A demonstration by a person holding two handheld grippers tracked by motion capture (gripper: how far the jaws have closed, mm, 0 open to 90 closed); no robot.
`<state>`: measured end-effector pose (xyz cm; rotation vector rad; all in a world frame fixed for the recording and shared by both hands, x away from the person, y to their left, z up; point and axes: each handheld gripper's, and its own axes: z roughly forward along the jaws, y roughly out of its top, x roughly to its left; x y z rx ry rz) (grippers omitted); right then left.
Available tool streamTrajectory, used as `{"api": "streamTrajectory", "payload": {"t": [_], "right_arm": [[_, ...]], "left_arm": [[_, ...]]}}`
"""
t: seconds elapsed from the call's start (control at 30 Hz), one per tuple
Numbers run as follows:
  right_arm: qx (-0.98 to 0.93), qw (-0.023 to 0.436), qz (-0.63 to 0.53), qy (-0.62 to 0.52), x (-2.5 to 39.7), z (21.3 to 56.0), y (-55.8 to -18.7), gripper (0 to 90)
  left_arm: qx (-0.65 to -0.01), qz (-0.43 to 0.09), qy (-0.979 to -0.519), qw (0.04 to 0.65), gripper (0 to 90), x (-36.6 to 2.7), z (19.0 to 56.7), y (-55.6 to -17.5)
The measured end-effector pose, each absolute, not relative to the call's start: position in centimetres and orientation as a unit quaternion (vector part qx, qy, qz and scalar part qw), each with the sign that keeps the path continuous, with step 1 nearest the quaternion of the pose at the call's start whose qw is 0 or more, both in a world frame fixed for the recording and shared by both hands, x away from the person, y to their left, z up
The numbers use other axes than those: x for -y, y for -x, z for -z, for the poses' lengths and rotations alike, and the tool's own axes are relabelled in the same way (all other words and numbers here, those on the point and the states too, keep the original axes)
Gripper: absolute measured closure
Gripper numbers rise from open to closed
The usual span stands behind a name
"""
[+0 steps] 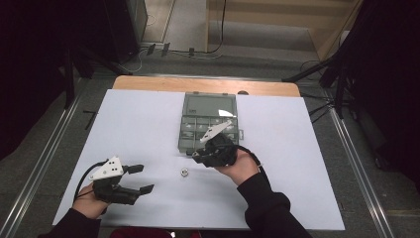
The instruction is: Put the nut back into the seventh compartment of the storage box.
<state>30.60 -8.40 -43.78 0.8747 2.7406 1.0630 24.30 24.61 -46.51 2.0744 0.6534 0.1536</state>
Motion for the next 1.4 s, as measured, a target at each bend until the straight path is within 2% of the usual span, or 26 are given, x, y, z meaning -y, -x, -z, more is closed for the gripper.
{"api": "streamTrajectory", "payload": {"t": [0.57, 0.93, 1.4], "right_arm": [[-0.871, 0.078, -0.345, -0.341, 13.8, 42.6, -31.6, 71.3], [-0.864, 0.091, -0.341, -0.359, 14.2, 42.8, -32.2, 71.3], [-0.859, 0.102, -0.326, -0.382, 13.9, 43.8, -35.0, 71.3]], "left_arm": [[-0.268, -0.063, -0.844, 0.460, 22.7, -24.5, 46.5, -24.3], [-0.267, -0.062, -0.845, 0.460, 22.7, -24.5, 46.6, -24.3], [-0.267, -0.063, -0.848, 0.454, 22.7, -24.5, 46.7, -24.4]]}}
